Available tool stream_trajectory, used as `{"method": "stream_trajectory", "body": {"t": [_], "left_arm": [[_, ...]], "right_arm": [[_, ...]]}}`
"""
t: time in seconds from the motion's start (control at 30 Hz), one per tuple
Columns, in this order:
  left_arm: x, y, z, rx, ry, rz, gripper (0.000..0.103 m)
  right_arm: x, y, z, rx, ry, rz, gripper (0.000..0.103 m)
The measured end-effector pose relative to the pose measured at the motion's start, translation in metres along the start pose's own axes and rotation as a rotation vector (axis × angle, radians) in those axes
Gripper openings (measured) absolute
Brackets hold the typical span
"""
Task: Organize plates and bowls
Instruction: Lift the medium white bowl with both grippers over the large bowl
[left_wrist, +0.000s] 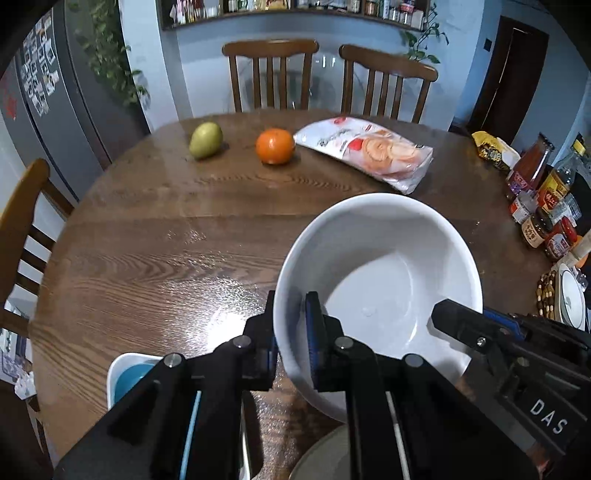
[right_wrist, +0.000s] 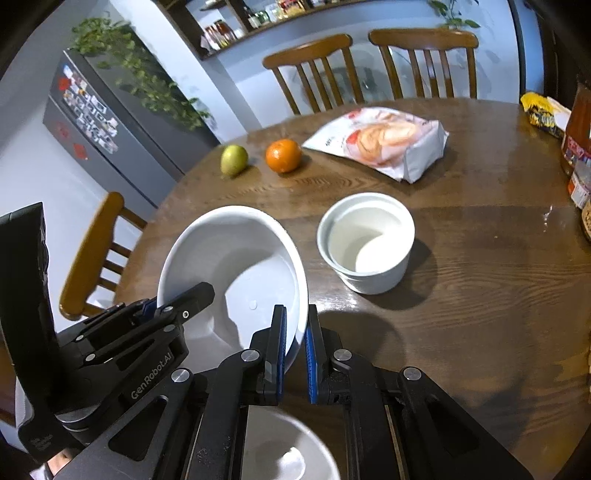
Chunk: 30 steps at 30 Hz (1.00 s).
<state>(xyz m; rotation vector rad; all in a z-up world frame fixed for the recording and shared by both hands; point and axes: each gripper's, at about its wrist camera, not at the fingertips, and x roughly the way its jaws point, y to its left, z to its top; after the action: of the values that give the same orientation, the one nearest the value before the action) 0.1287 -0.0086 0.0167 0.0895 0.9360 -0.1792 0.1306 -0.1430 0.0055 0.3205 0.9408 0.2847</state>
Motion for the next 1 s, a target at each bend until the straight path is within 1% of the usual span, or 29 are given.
{"method": "stream_trajectory", "body": {"t": [0.17, 0.33, 0.53, 0.77, 1.0], "left_arm": [[-0.017, -0.001, -0.011, 0.002, -0.018, -0.013, 0.011], [-0.029, -0.009, -0.031, 0.015, -0.009, -0.024, 0.012], [-0.034, -0.013, -0.059, 0.012, 0.026, -0.028, 0.012], [-0.032, -0.016, -0.088, 0.004, 0.076, -0.023, 0.012], [-0.025, -0.014, -0.104, -0.008, 0.127, -0.016, 0.012]], "right_arm": [[-0.021, 0.006, -0.012, -0.006, -0.015, 0.019, 0.011], [-0.037, 0.003, -0.034, 0.006, -0.001, 0.032, 0.011], [-0.041, 0.000, -0.059, 0.008, 0.044, 0.036, 0.011], [-0.035, -0.007, -0.088, 0.015, 0.124, 0.049, 0.011], [-0.023, -0.008, -0.104, 0.010, 0.192, 0.051, 0.011]]}}
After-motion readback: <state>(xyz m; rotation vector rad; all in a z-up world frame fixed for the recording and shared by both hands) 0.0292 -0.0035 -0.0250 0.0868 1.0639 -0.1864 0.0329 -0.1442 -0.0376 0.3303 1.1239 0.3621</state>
